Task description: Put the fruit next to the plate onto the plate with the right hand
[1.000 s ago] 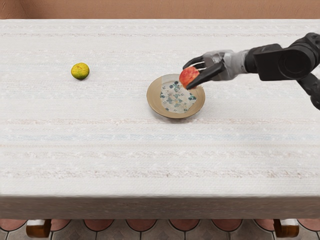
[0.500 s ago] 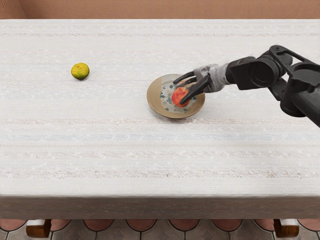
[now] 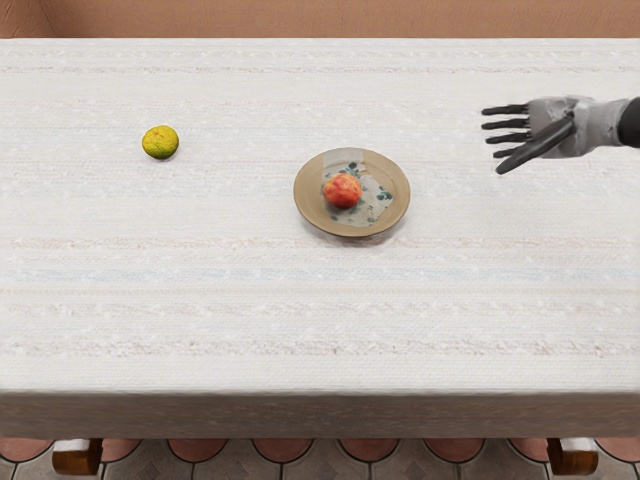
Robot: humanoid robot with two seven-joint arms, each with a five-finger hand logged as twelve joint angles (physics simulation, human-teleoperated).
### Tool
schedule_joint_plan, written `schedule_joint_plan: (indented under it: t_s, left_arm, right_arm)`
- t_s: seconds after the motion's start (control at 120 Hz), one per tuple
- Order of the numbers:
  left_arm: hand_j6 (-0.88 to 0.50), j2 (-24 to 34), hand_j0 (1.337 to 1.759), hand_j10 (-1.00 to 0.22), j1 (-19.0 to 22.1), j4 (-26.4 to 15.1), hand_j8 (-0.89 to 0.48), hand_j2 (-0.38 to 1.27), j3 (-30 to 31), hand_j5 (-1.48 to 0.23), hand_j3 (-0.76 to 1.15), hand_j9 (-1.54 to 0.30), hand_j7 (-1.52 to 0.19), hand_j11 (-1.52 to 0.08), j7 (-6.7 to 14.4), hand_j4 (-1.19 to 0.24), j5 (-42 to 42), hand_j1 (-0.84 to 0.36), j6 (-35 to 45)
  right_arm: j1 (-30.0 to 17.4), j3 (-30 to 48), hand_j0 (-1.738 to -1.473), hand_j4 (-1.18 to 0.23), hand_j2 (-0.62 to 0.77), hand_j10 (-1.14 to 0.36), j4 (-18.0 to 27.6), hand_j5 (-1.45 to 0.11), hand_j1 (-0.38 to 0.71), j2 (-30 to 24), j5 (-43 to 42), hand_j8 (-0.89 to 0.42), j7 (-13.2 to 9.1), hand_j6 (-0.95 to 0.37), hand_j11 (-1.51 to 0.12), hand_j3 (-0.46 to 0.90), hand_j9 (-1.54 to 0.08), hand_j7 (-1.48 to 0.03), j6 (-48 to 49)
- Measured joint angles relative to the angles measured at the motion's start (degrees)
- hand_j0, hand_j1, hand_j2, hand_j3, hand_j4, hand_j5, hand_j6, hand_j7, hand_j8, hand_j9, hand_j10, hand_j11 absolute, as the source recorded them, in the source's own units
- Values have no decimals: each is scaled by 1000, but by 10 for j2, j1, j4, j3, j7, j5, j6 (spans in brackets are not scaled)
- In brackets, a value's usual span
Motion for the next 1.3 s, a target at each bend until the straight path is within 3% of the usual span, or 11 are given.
schedule_joint_plan:
  t_s: [0.25,1.3]
  left_arm:
    - [-1,0,1658,-1,-6,1,-1,1,0,0,0,0,0,0,-1,-1,0,349,0]
    - [-1,0,1658,-1,-14,7,-1,1,32,0,0,0,0,0,-7,-1,40,349,0]
  right_arm:
    - [-28,3,-1658,-9,4,-9,2,-21,-334,-41,16,-6,0,-6,-20,0,-20,-20,11]
    - [-32,4,-1658,0,0,1,21,0,-349,-38,22,1,0,1,0,0,0,0,12]
